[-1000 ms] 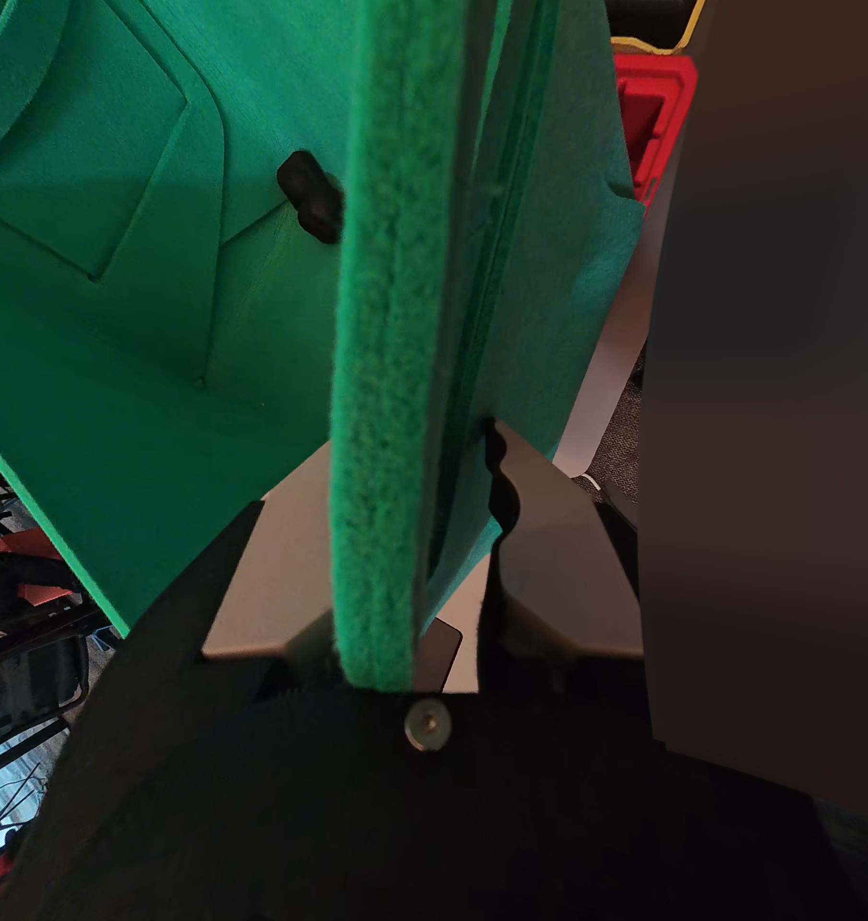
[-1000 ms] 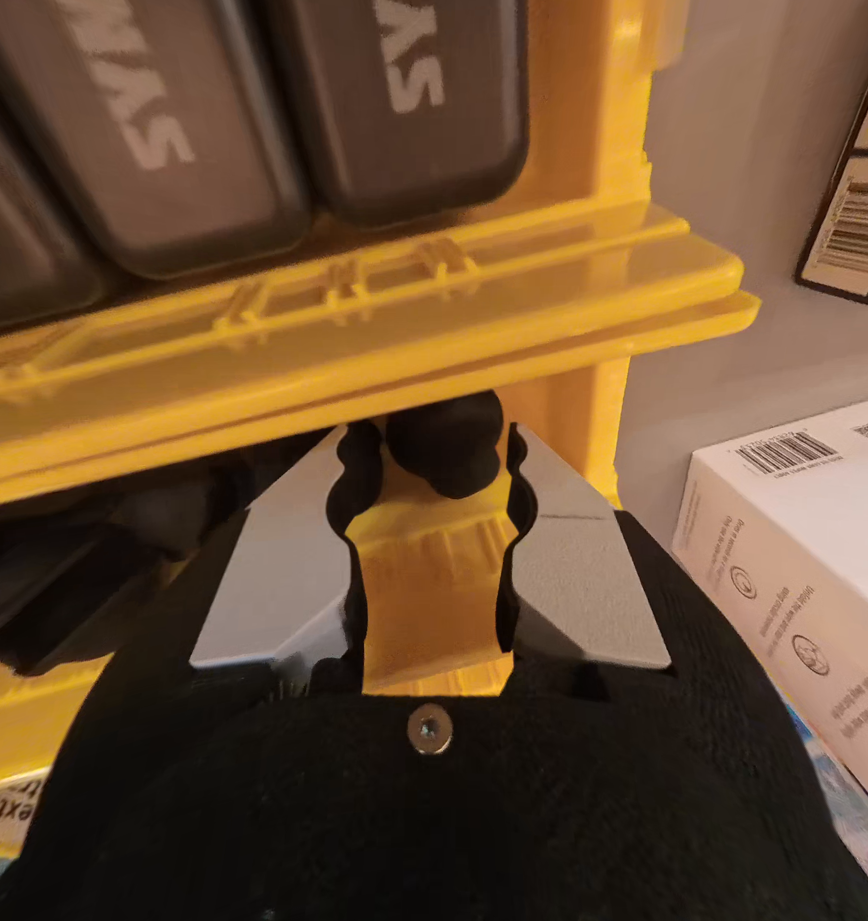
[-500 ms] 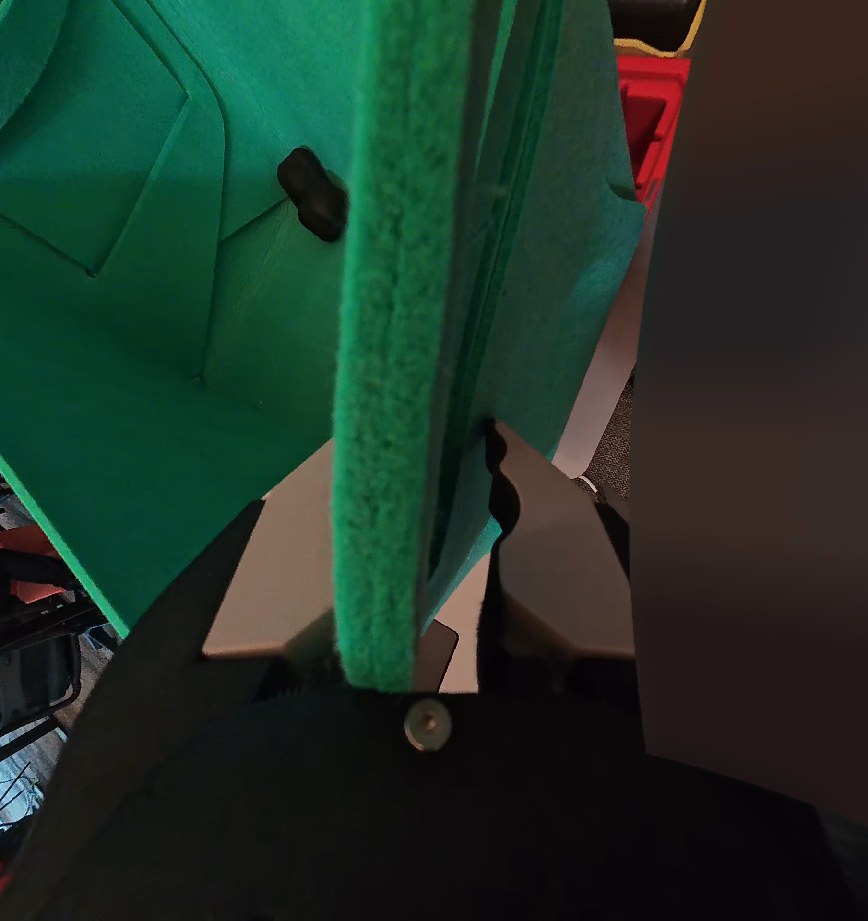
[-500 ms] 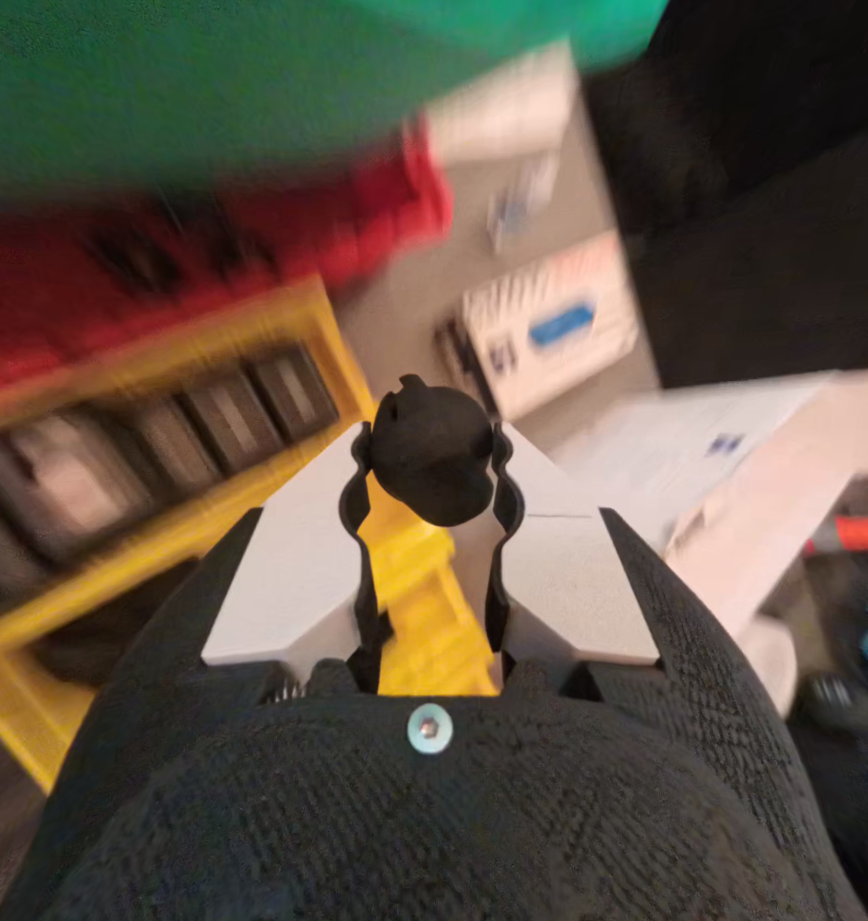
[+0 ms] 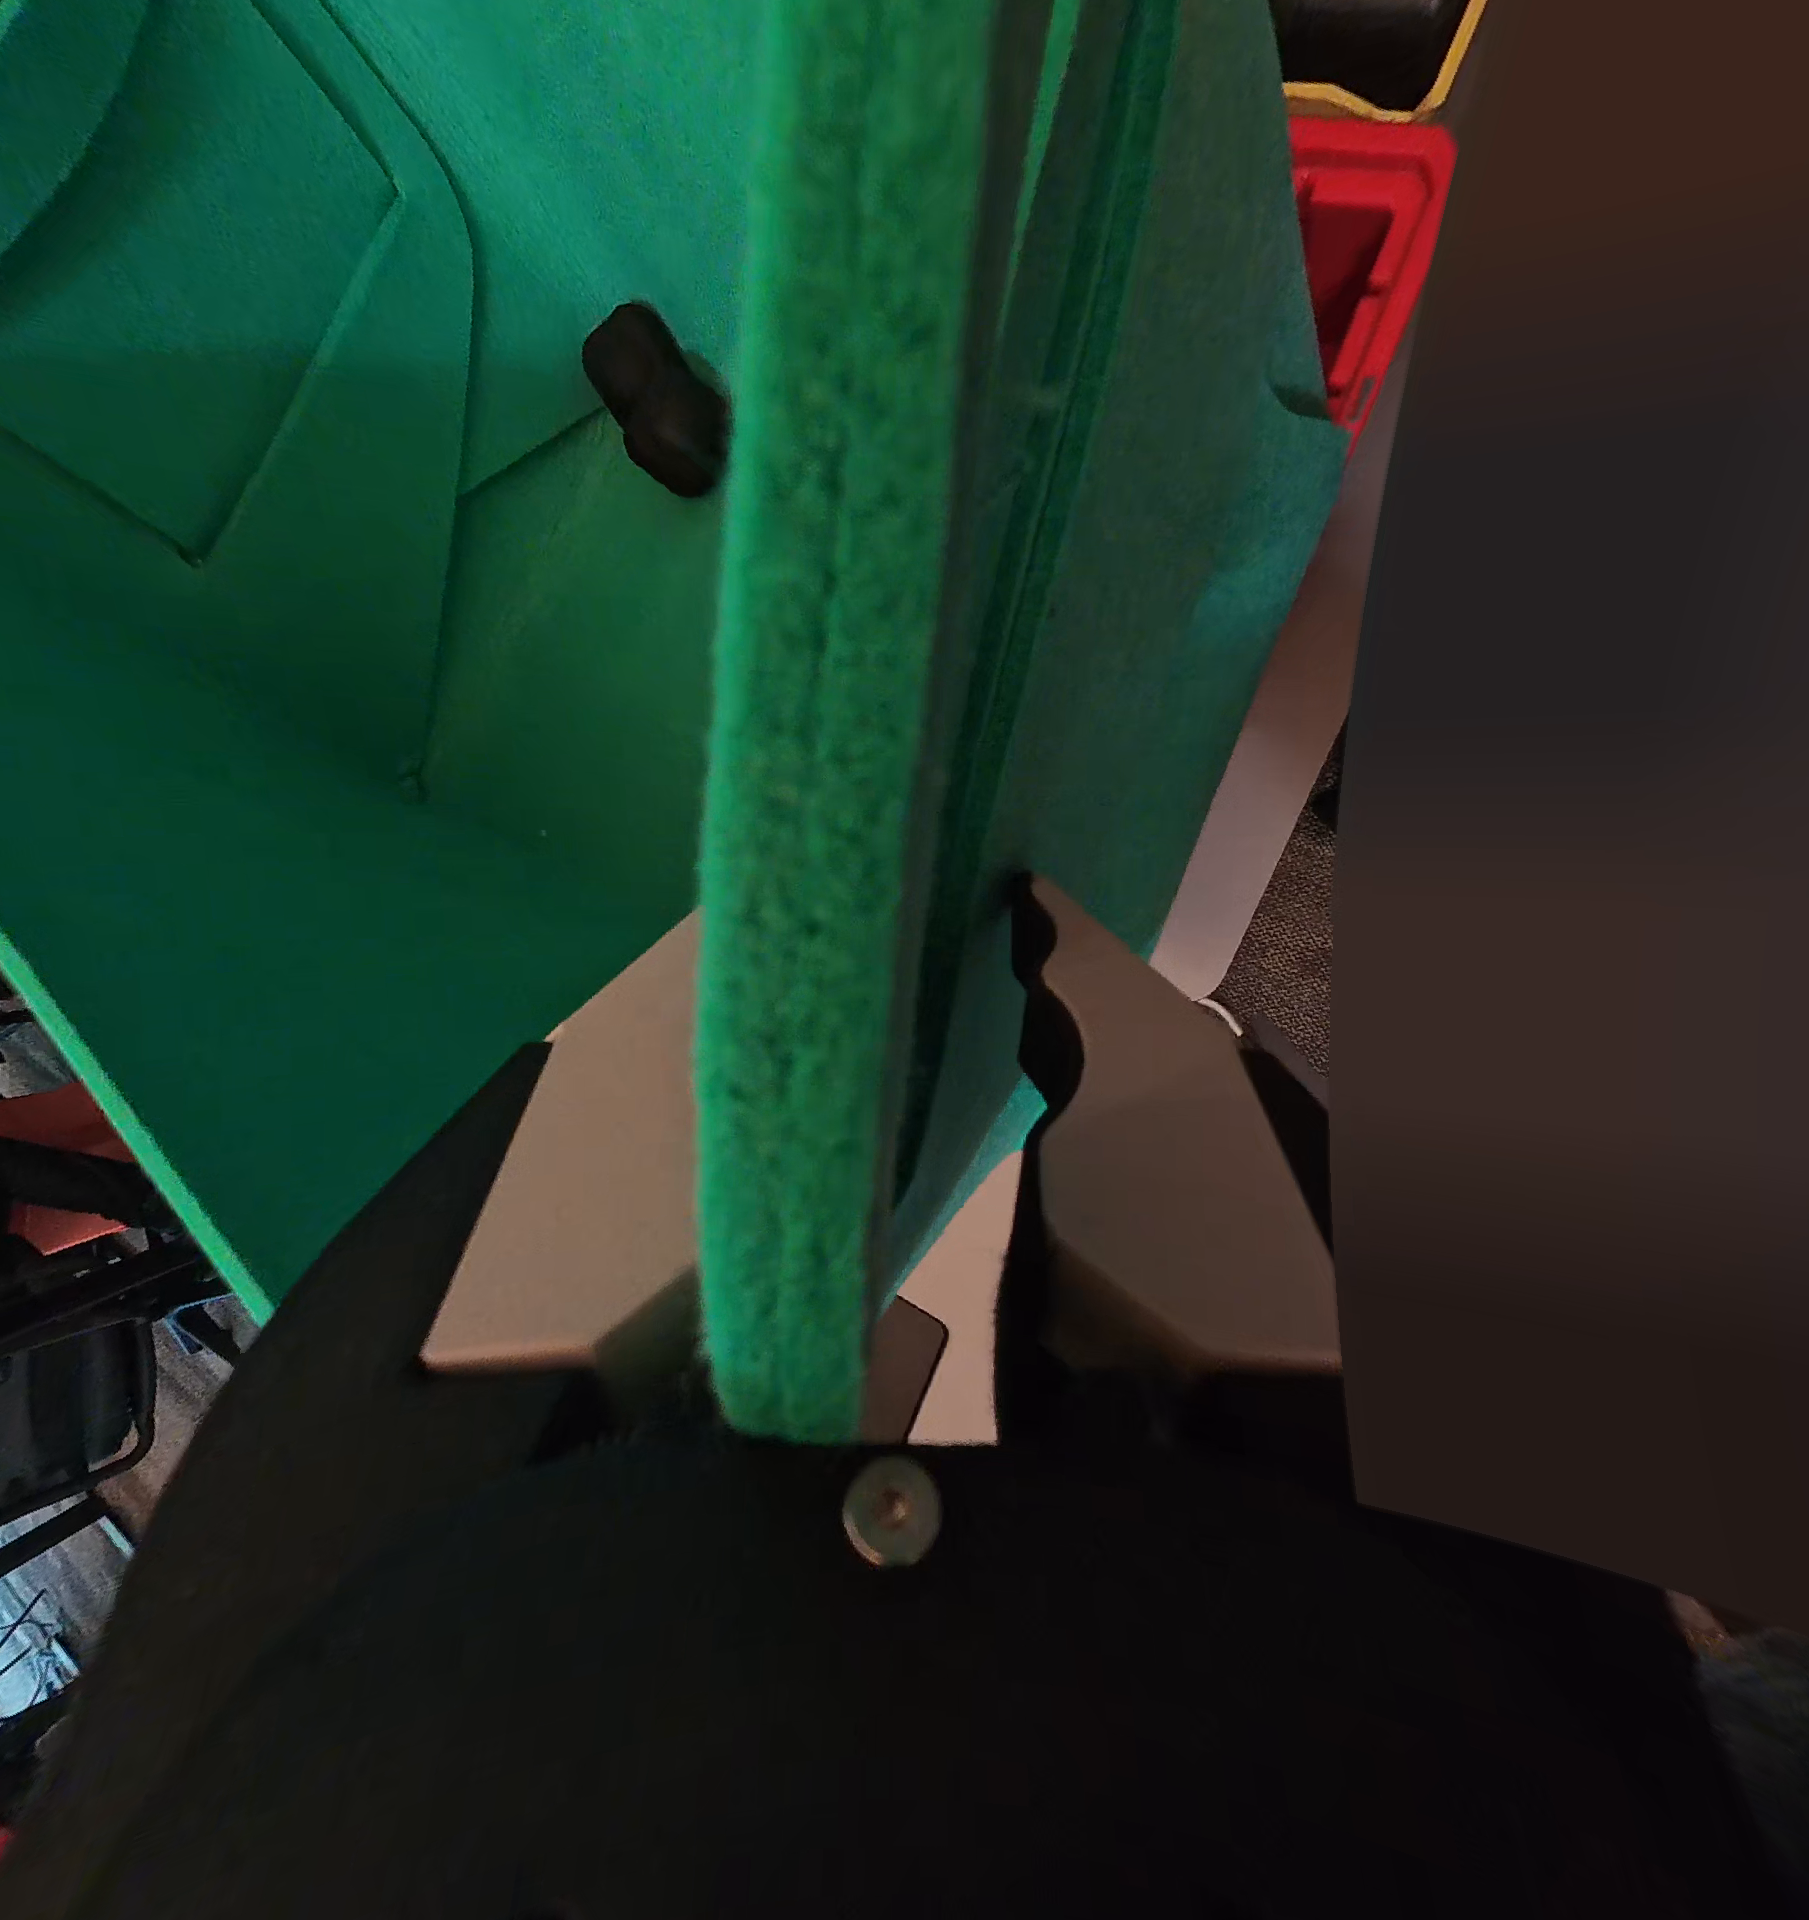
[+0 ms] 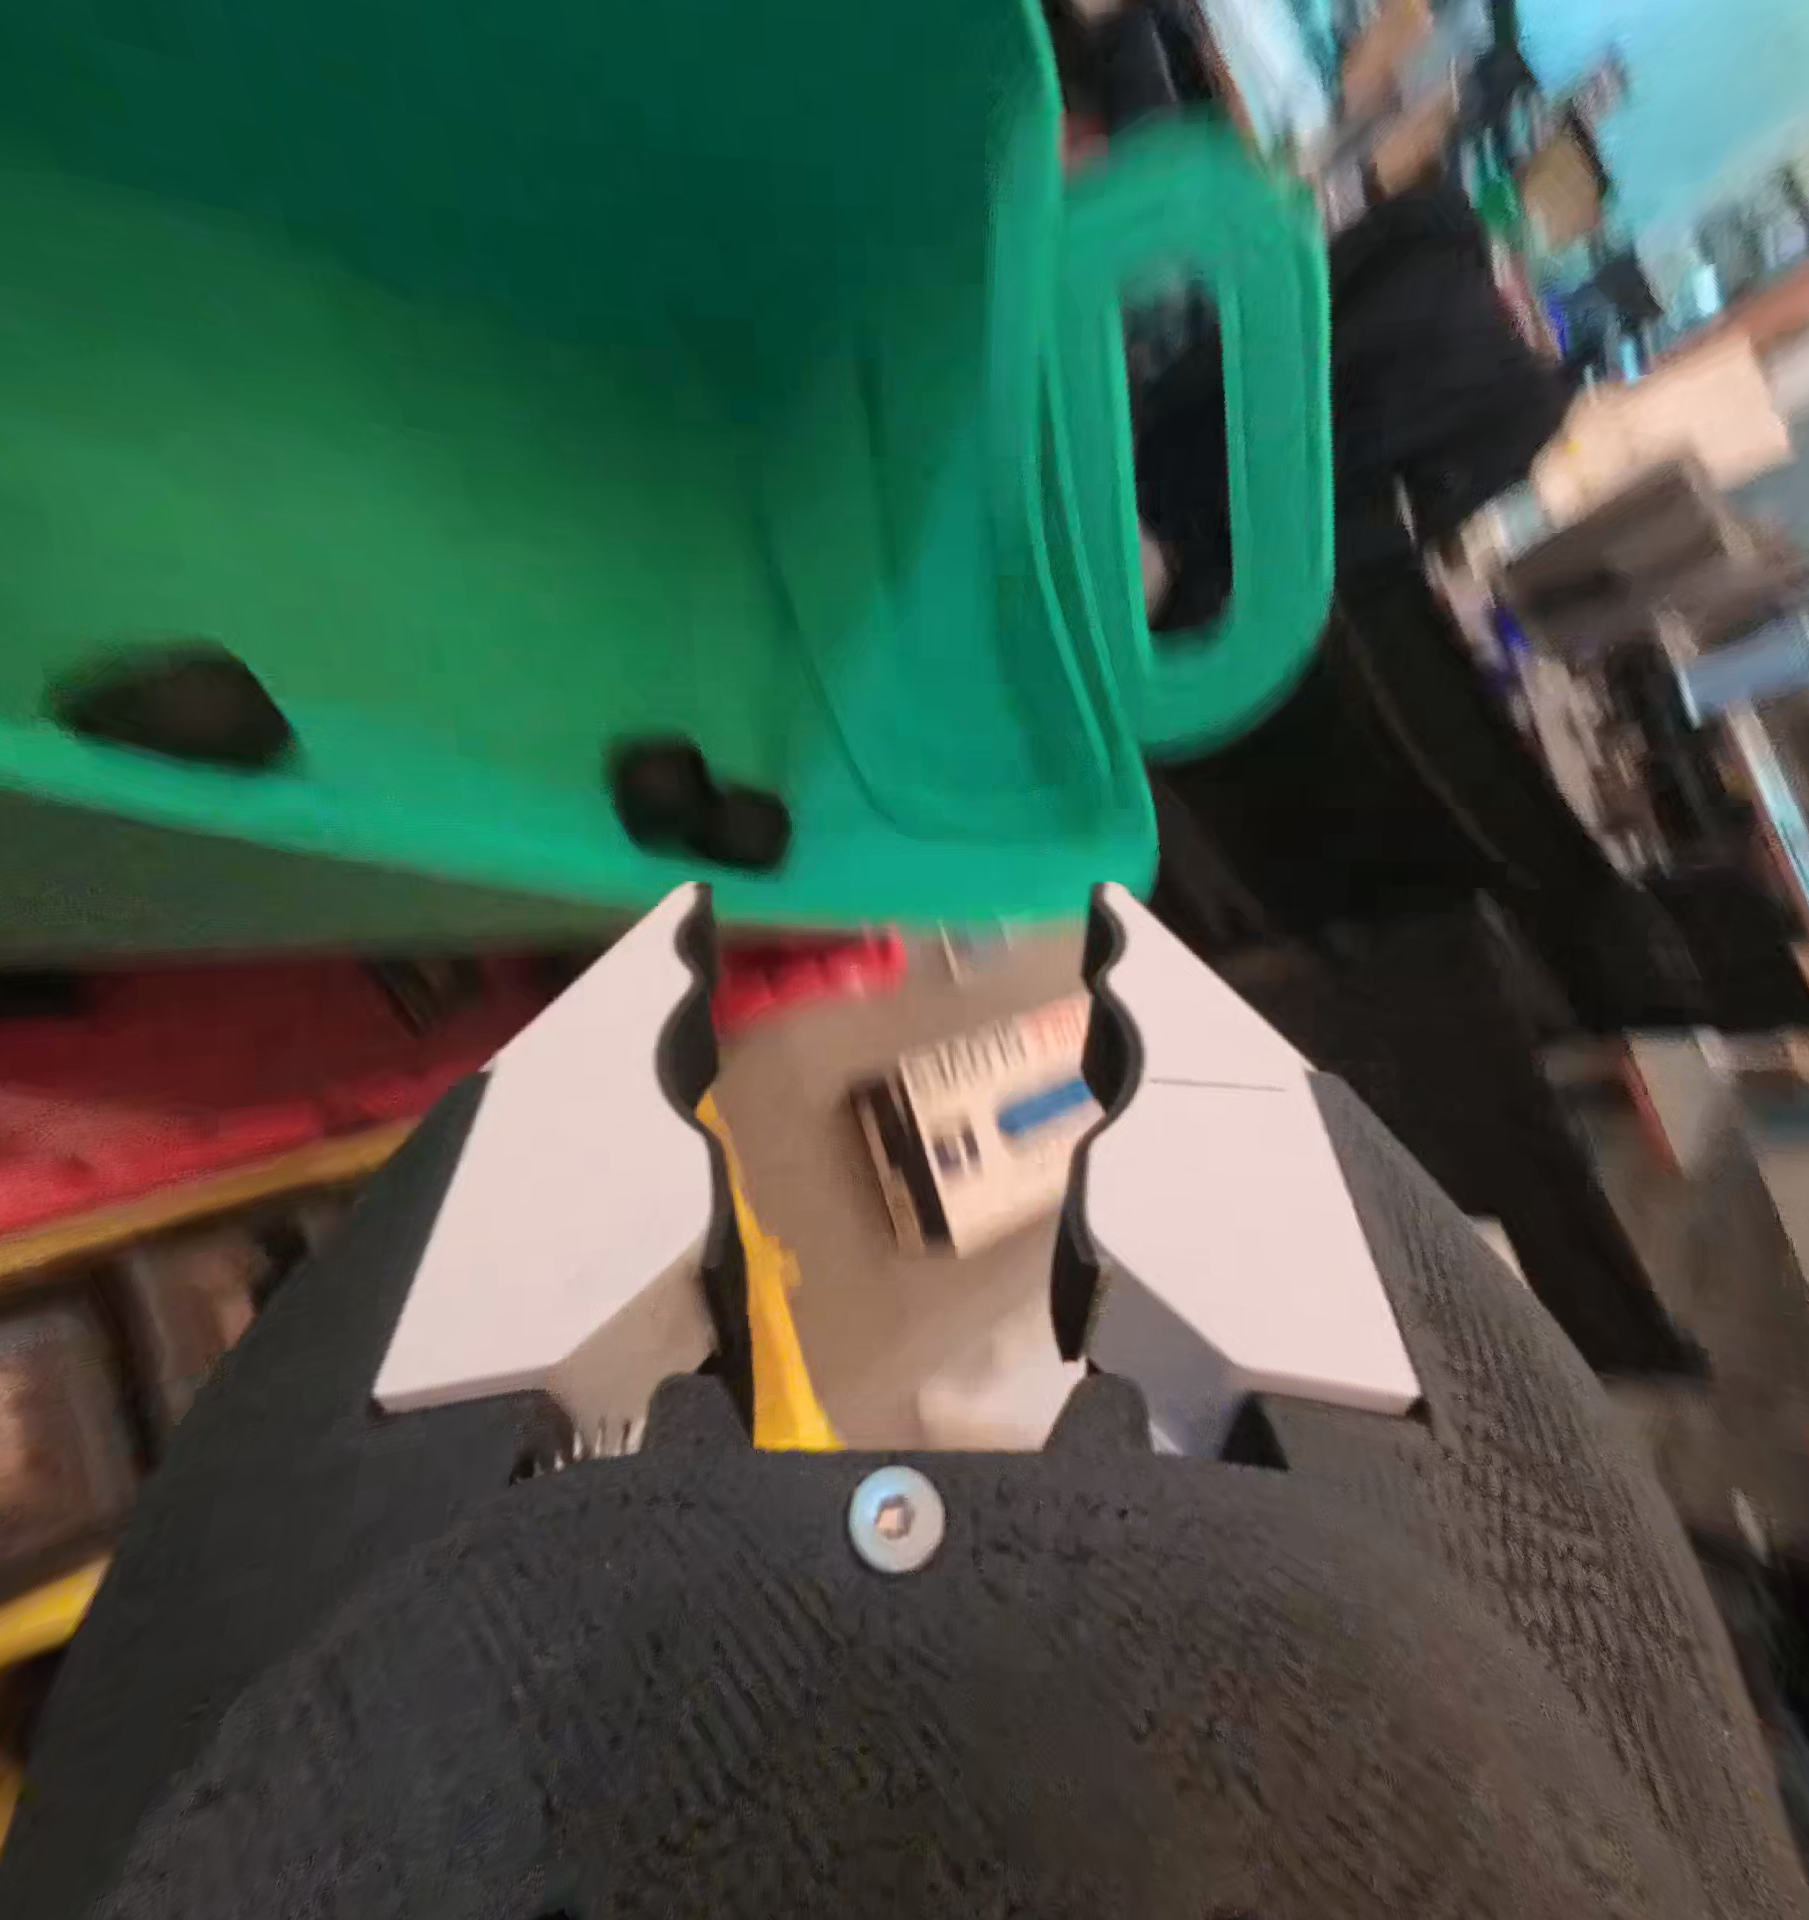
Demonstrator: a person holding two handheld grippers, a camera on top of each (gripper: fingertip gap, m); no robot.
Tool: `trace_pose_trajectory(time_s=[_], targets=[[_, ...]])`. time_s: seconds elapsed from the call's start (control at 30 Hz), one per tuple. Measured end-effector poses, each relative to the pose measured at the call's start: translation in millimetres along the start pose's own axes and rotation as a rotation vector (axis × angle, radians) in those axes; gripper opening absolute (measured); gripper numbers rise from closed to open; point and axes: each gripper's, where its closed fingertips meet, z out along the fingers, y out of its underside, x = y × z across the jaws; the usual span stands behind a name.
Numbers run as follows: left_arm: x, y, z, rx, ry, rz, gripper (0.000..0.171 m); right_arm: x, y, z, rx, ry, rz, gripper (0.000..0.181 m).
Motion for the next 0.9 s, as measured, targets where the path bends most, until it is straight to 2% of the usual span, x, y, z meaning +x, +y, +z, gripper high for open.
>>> trace_pose_trajectory(time_s=[0.07,0.1,0.17,0.23,0.3,0.43,0.57,0.73,0.83,0.9], targets=[[0,0,2,0.004,0.0,-0.003,0.044,8,84,-2,-0.238,0.031,0.061,0.06],[0,0,2,0.005,0.001,-0.002,0.044,-1,129,-1,-0.373,-0.018,0.128,0.059],[0,-1,3,0.006,0.0,0.004,0.044,-39,207,0,-0.613,-0.196,0.256,0.06],[-2,-3,3,0.006,0.008,0.009,0.044,-80,261,2,-0.779,-0.343,0.29,0.065],[-3,-3,6,0.006,0.015,0.008,0.043,-110,295,8,-0.874,-0.427,0.264,0.07],[-3,-4,8,0.007,0.021,0.01,0.043,-140,330,23,-0.976,-0.507,0.235,0.073],[-4,-3,8,0.006,0.023,0.01,0.043,-148,338,32,-1.053,-0.55,0.213,0.072],[-6,-5,9,0.007,0.021,0.01,0.043,-166,360,32,-1.171,-0.637,0.173,0.061],[-6,-4,7,0.007,0.021,0.011,0.043,-159,357,29,-1.185,-0.642,0.1,0.056],[-5,-4,6,0.006,0.021,0.009,0.043,-139,341,23,-1.147,-0.578,0.102,0.054]])
